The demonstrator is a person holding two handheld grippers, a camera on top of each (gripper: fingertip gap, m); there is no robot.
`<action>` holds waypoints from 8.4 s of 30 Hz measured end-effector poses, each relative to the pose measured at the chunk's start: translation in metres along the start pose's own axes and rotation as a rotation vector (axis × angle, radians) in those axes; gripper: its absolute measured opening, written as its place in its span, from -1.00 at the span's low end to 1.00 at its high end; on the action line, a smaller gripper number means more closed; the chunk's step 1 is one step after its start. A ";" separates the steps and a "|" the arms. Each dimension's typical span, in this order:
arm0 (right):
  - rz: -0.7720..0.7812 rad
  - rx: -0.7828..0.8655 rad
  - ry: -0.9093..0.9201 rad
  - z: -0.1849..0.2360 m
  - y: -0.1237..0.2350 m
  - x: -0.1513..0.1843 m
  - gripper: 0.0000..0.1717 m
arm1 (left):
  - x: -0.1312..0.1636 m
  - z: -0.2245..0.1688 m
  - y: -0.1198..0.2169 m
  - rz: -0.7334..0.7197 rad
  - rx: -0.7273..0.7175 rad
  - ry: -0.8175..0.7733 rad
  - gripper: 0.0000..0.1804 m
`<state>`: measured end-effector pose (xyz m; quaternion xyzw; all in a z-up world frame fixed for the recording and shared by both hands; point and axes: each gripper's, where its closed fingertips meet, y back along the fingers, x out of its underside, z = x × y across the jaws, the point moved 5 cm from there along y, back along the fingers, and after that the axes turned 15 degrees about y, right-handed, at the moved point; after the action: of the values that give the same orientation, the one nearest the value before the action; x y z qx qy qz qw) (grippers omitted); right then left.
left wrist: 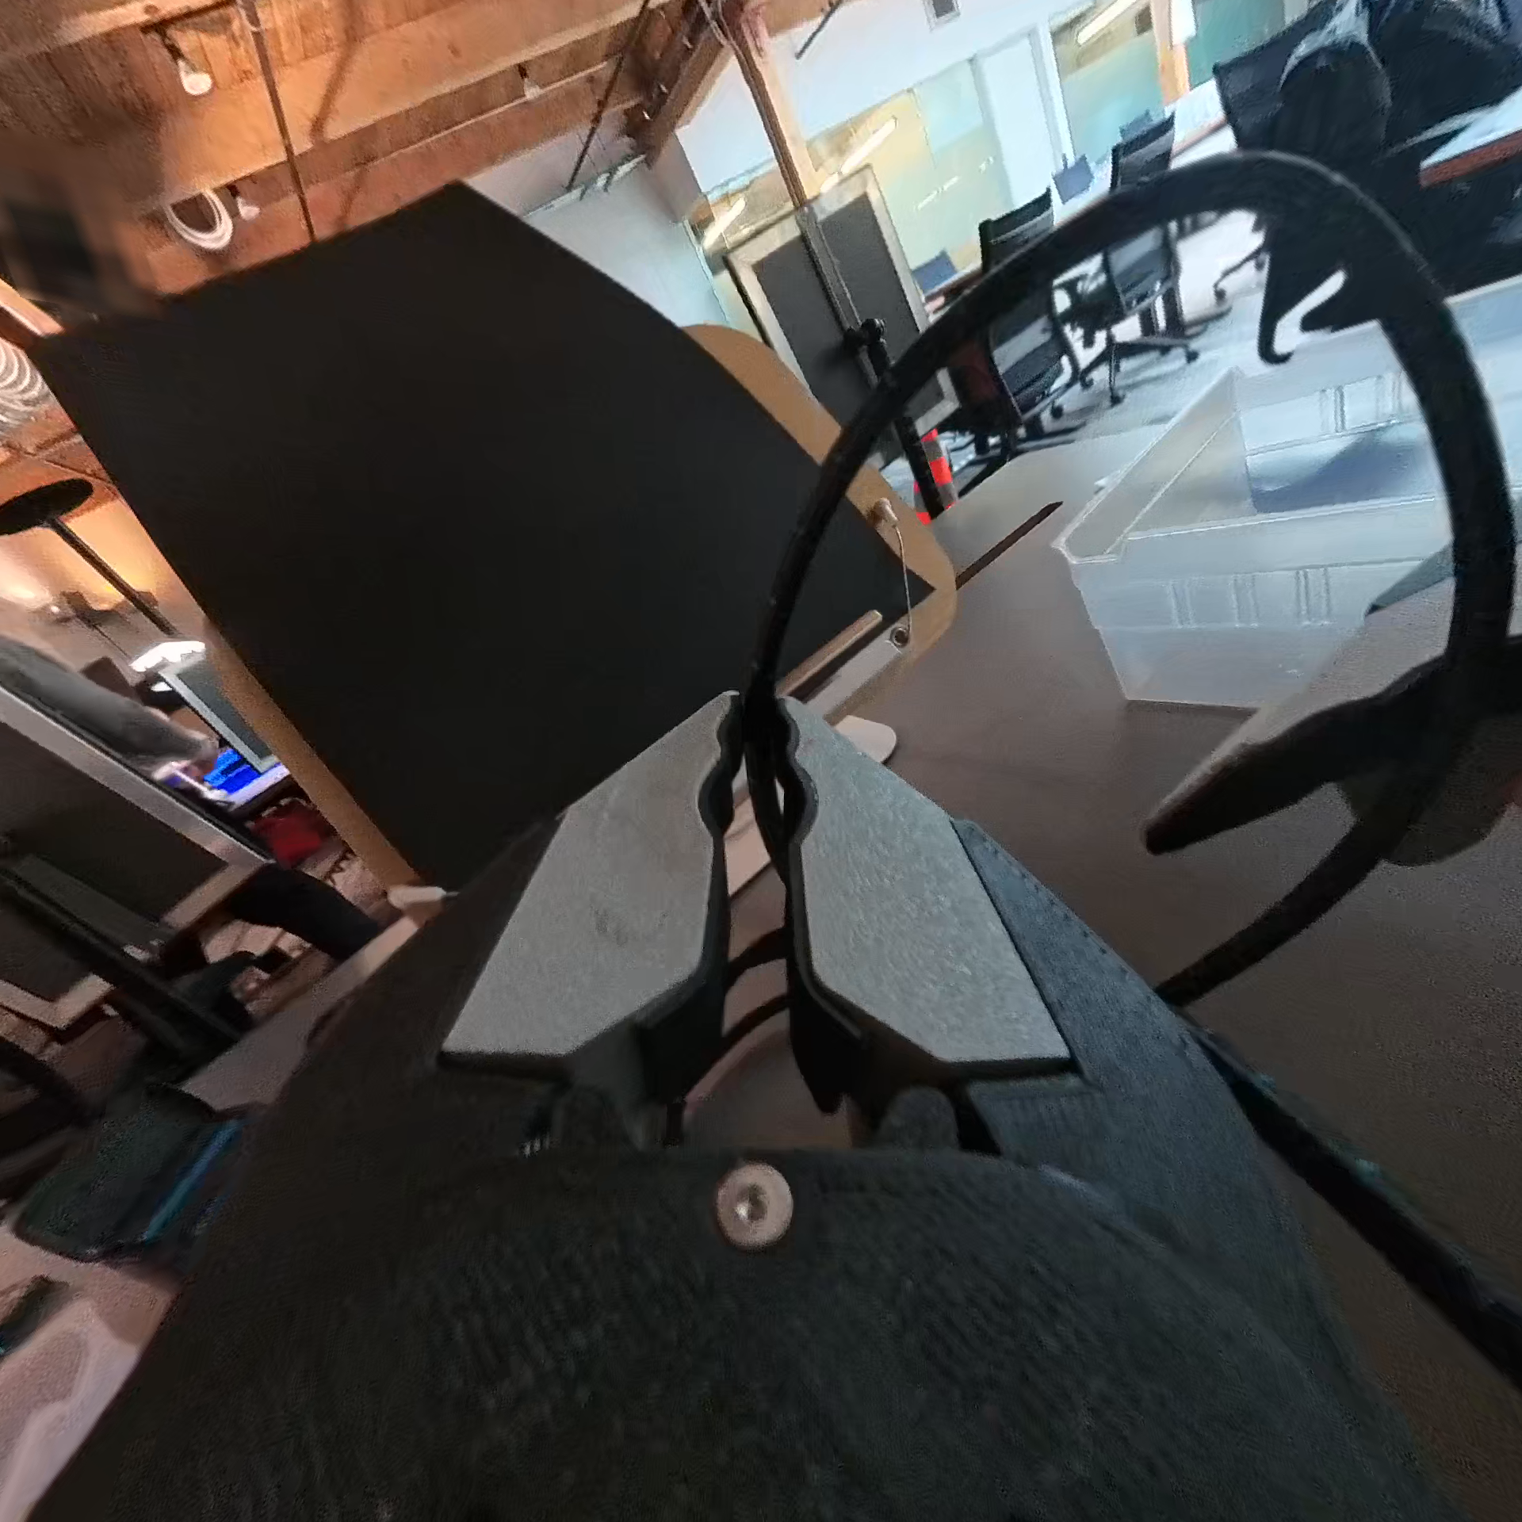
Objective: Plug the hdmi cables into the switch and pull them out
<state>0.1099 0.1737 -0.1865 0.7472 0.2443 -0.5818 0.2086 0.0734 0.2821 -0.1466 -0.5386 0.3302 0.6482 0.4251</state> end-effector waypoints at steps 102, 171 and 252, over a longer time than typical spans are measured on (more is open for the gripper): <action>0.187 0.623 -0.096 -0.071 0.041 0.022 -0.93 | 0.065 0.023 0.044 0.521 0.415 0.092 -0.56; -0.248 0.676 0.492 0.003 0.052 -0.071 -1.00 | 0.104 -0.019 0.032 0.499 0.366 -0.042 -0.32; 0.036 -0.251 -0.686 -0.015 0.003 0.032 -0.80 | 0.060 0.004 0.071 -0.007 0.054 -0.627 -0.66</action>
<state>0.1295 0.1841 -0.2138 0.4814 0.2162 -0.7603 0.3788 0.0038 0.2670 -0.2066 -0.3024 0.1982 0.7722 0.5225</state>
